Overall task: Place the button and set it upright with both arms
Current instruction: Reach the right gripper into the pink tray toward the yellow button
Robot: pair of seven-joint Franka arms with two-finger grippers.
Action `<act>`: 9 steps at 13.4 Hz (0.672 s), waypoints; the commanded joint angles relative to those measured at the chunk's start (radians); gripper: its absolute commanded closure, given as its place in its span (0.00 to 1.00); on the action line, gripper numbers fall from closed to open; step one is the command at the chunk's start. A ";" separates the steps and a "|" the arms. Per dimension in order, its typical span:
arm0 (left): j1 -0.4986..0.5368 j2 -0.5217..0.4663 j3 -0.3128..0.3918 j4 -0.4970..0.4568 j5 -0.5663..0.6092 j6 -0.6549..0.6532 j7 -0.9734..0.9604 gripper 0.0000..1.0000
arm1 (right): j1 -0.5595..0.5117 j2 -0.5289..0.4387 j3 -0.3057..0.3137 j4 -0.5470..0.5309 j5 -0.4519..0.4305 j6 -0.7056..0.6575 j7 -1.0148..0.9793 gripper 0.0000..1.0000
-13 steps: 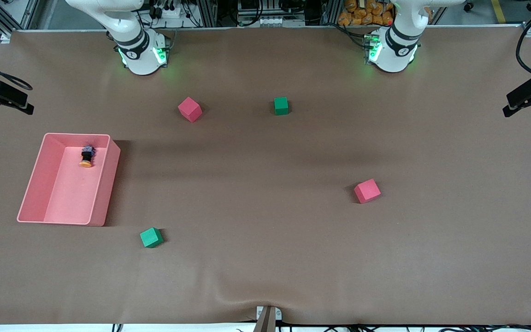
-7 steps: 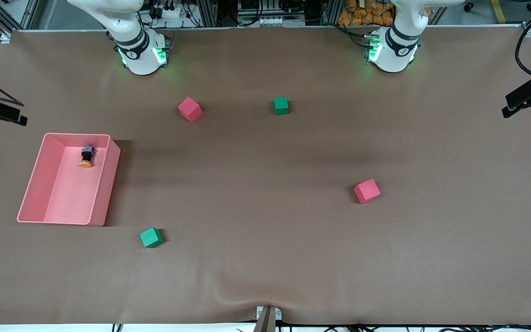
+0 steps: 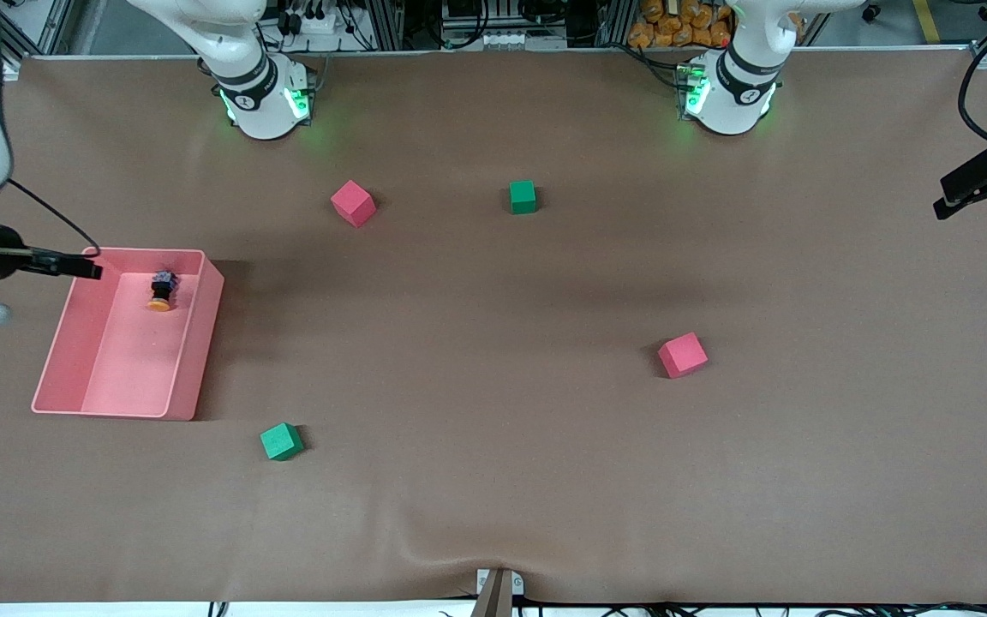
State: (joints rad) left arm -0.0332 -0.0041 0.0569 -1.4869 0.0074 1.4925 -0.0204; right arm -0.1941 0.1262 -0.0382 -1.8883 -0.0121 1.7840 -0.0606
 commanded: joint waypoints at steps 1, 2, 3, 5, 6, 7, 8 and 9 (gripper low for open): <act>0.007 0.003 -0.003 0.010 -0.001 -0.009 0.008 0.00 | -0.013 -0.031 0.011 -0.164 -0.058 0.159 -0.008 0.00; 0.009 0.003 -0.003 0.010 -0.001 -0.009 0.010 0.00 | -0.015 -0.033 0.011 -0.216 -0.077 0.217 -0.008 0.00; 0.009 0.003 -0.003 0.010 -0.001 -0.009 0.010 0.00 | -0.015 -0.033 0.011 -0.254 -0.092 0.262 -0.008 0.00; 0.009 0.003 -0.002 0.011 -0.001 -0.009 0.008 0.00 | -0.025 -0.031 0.011 -0.300 -0.108 0.317 -0.008 0.00; 0.009 0.003 -0.002 0.011 -0.001 -0.009 0.010 0.00 | -0.025 -0.027 0.011 -0.317 -0.109 0.340 -0.008 0.00; 0.009 0.003 -0.003 0.011 -0.001 -0.009 0.010 0.00 | -0.027 -0.013 0.011 -0.336 -0.109 0.369 -0.010 0.00; 0.007 0.003 -0.003 0.010 -0.001 -0.009 0.008 0.00 | -0.027 -0.002 0.011 -0.353 -0.109 0.406 -0.010 0.00; 0.007 0.003 -0.003 0.010 -0.001 -0.009 0.008 0.00 | -0.028 0.016 0.011 -0.366 -0.109 0.443 -0.010 0.00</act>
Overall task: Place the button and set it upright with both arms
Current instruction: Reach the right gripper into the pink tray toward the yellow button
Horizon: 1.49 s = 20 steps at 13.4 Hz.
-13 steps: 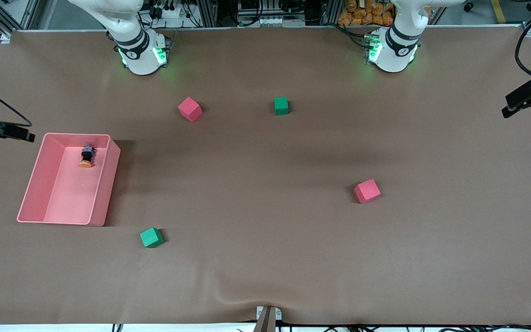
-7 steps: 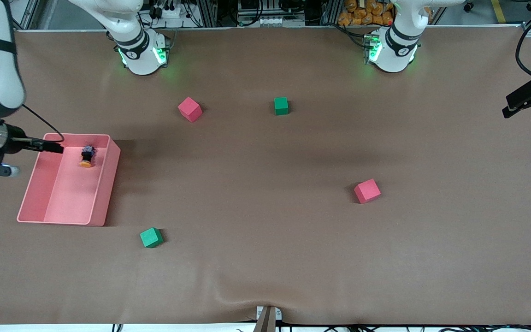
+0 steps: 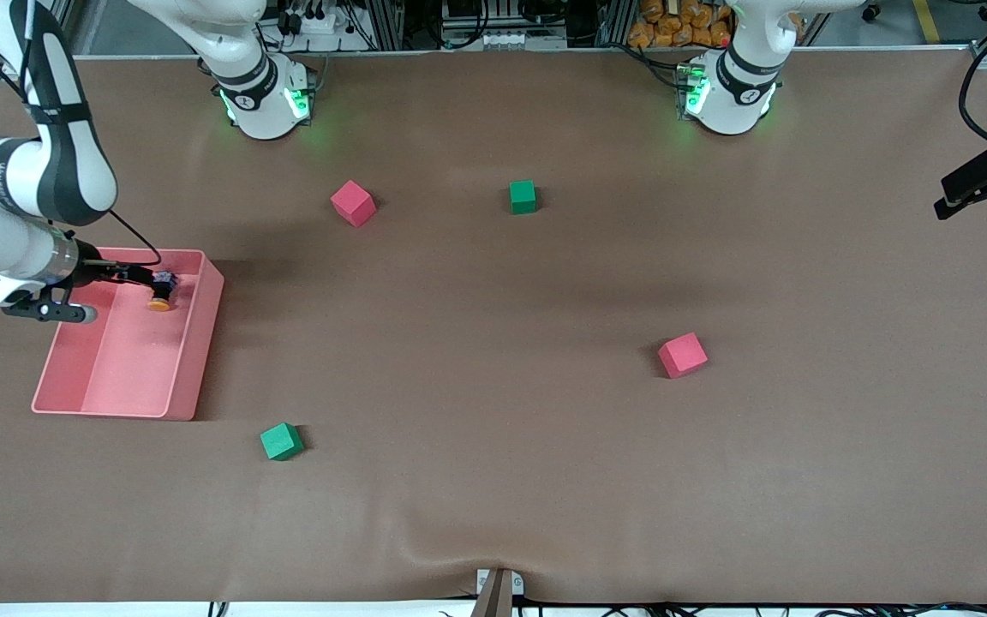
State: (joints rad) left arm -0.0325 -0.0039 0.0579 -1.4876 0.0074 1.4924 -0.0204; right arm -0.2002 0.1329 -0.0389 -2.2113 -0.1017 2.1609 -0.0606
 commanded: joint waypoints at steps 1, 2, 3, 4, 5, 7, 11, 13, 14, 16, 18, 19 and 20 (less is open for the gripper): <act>0.006 0.002 -0.004 0.010 -0.001 -0.009 0.008 0.00 | -0.022 0.023 0.011 -0.051 -0.021 0.095 -0.011 0.00; 0.006 0.002 -0.004 0.010 -0.001 -0.009 0.008 0.00 | -0.022 0.042 0.011 -0.056 -0.023 0.118 -0.013 0.00; 0.006 0.002 -0.004 0.010 -0.001 -0.009 0.010 0.00 | -0.024 0.059 0.011 -0.056 -0.023 0.137 -0.016 0.00; 0.006 0.002 -0.004 0.010 -0.001 -0.009 0.010 0.00 | -0.027 0.079 0.011 -0.057 -0.023 0.158 -0.031 0.00; 0.006 0.002 -0.004 0.010 -0.001 -0.009 0.010 0.00 | -0.042 0.102 0.011 -0.057 -0.023 0.186 -0.054 0.00; 0.008 0.005 -0.004 0.007 -0.001 -0.009 0.010 0.00 | -0.073 0.143 0.013 -0.059 -0.024 0.238 -0.114 0.00; 0.006 0.005 -0.004 0.012 -0.001 -0.008 0.010 0.00 | -0.093 0.178 0.013 -0.088 -0.024 0.310 -0.143 0.00; 0.006 0.005 -0.004 0.010 -0.001 -0.008 0.010 0.00 | -0.093 0.194 0.013 -0.114 -0.024 0.361 -0.143 0.00; 0.006 0.005 -0.004 0.010 -0.001 -0.009 0.010 0.00 | -0.093 0.200 0.013 -0.123 -0.024 0.379 -0.143 0.00; 0.006 0.005 -0.004 0.010 -0.001 -0.008 0.010 0.00 | -0.093 0.206 0.013 -0.133 -0.023 0.393 -0.142 0.00; 0.006 0.005 -0.004 0.010 -0.001 -0.009 0.010 0.00 | -0.094 0.208 0.013 -0.142 -0.023 0.401 -0.139 0.00; 0.006 0.005 -0.006 0.010 -0.001 -0.009 0.010 0.00 | -0.093 0.208 0.013 -0.143 -0.023 0.401 -0.136 0.00; 0.006 0.005 -0.006 0.010 -0.001 -0.009 0.010 0.00 | -0.093 0.209 0.014 -0.143 -0.023 0.401 -0.133 0.00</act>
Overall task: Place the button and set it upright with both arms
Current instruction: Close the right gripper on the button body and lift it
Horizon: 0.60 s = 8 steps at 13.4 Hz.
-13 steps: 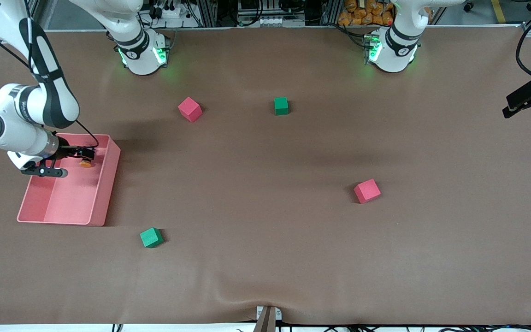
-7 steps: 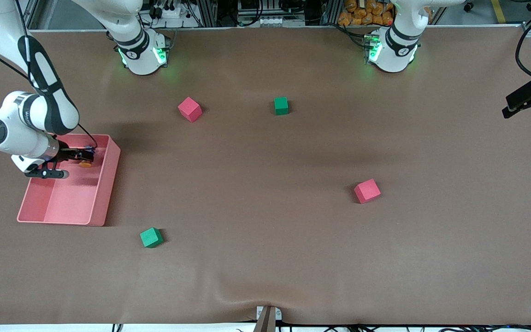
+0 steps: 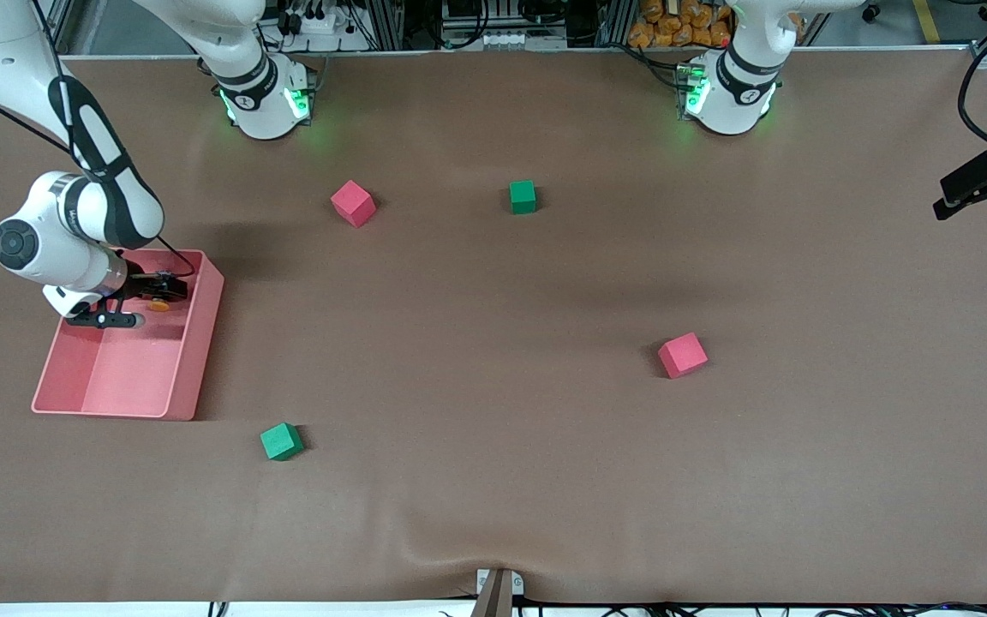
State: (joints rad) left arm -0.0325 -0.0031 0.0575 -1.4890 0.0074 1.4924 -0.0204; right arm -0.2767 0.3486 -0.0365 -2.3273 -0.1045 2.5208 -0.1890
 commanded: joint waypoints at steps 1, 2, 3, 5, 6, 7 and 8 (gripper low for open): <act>0.005 0.005 -0.005 0.012 -0.003 -0.009 0.010 0.00 | -0.016 -0.007 0.012 -0.027 -0.020 0.041 -0.003 0.00; 0.006 0.005 -0.005 0.012 -0.001 -0.008 0.010 0.00 | -0.015 -0.005 0.012 -0.027 -0.020 0.041 -0.003 0.00; 0.006 0.005 -0.005 0.012 -0.003 -0.009 0.008 0.00 | -0.015 -0.002 0.012 -0.026 -0.020 0.041 -0.003 0.00; 0.006 0.005 -0.005 0.012 -0.001 -0.009 0.008 0.00 | -0.015 -0.002 0.012 -0.026 -0.018 0.041 -0.001 0.56; 0.006 0.005 -0.004 0.012 -0.001 -0.009 0.008 0.00 | -0.016 -0.002 0.013 -0.026 -0.017 0.041 -0.001 0.83; 0.006 0.005 -0.004 0.012 -0.003 -0.009 0.008 0.00 | -0.016 -0.002 0.013 -0.026 -0.014 0.041 -0.001 0.92; 0.006 0.005 -0.004 0.012 -0.001 -0.009 0.010 0.00 | -0.016 -0.002 0.012 -0.026 -0.014 0.041 -0.001 0.92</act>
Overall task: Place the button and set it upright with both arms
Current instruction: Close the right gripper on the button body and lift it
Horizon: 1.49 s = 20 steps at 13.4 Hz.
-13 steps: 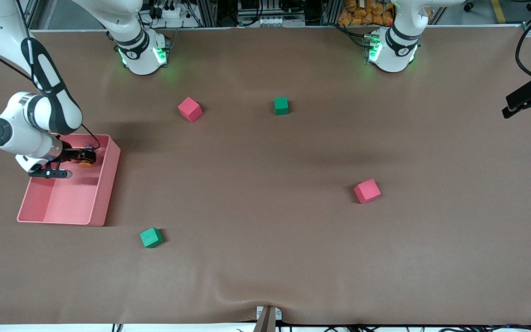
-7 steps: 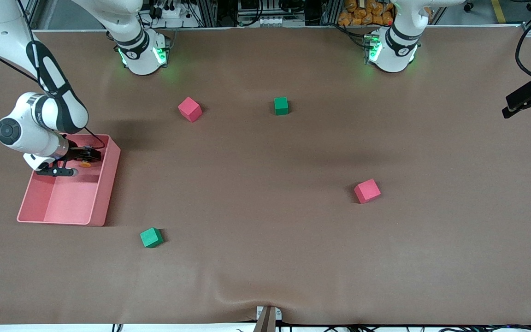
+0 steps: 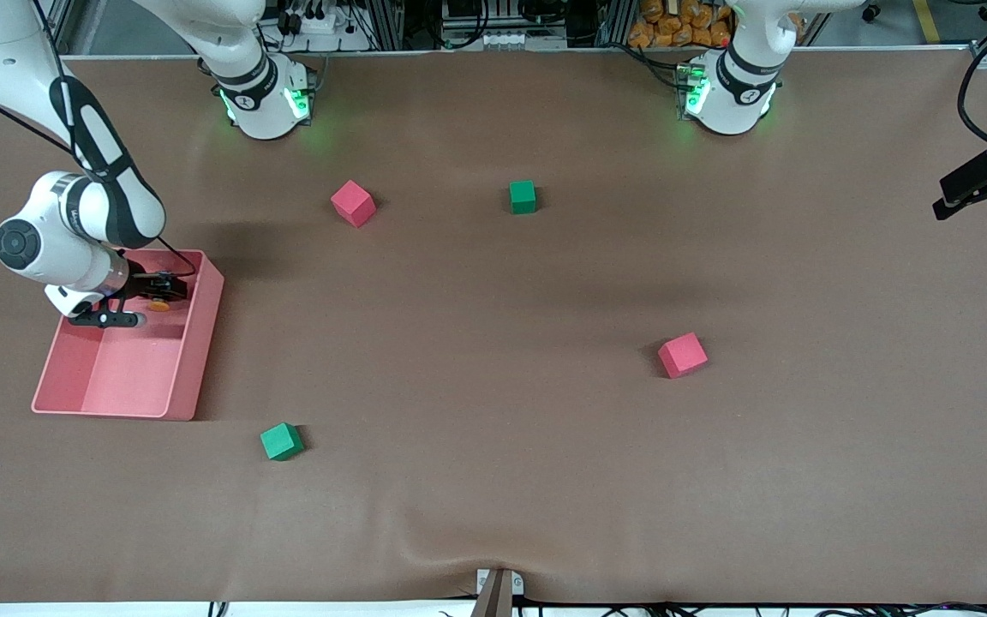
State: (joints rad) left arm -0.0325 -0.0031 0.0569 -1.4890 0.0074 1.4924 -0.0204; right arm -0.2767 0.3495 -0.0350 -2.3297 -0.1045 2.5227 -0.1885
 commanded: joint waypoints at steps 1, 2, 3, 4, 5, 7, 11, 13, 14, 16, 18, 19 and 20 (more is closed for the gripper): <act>0.006 0.005 -0.003 0.012 -0.003 -0.009 0.010 0.00 | -0.016 -0.003 0.012 -0.022 -0.014 0.039 -0.002 0.92; 0.006 0.005 -0.003 0.012 -0.003 -0.009 0.010 0.00 | -0.016 -0.006 0.010 -0.022 -0.014 0.038 -0.002 0.93; 0.006 0.005 -0.003 0.012 -0.003 -0.009 0.008 0.00 | -0.016 -0.009 0.012 -0.022 -0.012 0.036 -0.002 0.94; 0.006 0.005 -0.003 0.010 -0.003 -0.009 0.008 0.00 | -0.016 -0.017 0.010 -0.020 -0.012 0.028 -0.002 0.95; 0.006 0.005 -0.005 0.010 -0.003 -0.009 0.007 0.00 | -0.016 -0.023 0.012 -0.019 -0.014 0.025 -0.002 0.95; 0.005 0.005 -0.003 0.010 -0.003 -0.009 0.007 0.00 | -0.016 -0.046 0.012 -0.016 -0.014 0.021 -0.005 0.97; 0.008 0.005 -0.003 0.012 -0.001 -0.009 0.011 0.00 | -0.010 -0.095 0.012 0.027 -0.014 -0.040 -0.012 0.99; 0.008 0.005 -0.002 0.012 0.000 -0.009 0.042 0.00 | -0.006 -0.116 0.015 0.071 -0.014 -0.111 -0.016 0.99; 0.010 0.005 -0.002 0.012 0.000 -0.009 0.042 0.00 | -0.004 -0.121 0.018 0.102 -0.014 -0.152 -0.026 0.99; 0.006 0.006 -0.002 0.012 0.000 -0.009 0.039 0.00 | -0.004 -0.121 0.021 0.182 -0.014 -0.244 -0.069 0.99; 0.006 0.009 -0.002 0.012 0.000 -0.009 0.027 0.00 | -0.004 -0.121 0.046 0.266 -0.009 -0.370 -0.085 0.99; 0.006 0.009 -0.002 0.013 0.000 -0.009 0.025 0.00 | -0.004 -0.121 0.079 0.311 -0.009 -0.430 -0.085 0.99; 0.006 0.009 -0.002 0.013 0.000 -0.009 0.027 0.00 | -0.004 -0.119 0.117 0.360 -0.009 -0.485 -0.085 0.99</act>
State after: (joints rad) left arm -0.0322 -0.0021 0.0582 -1.4902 0.0074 1.4924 0.0016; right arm -0.2757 0.2331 0.0189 -2.0527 -0.1047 2.1351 -0.2666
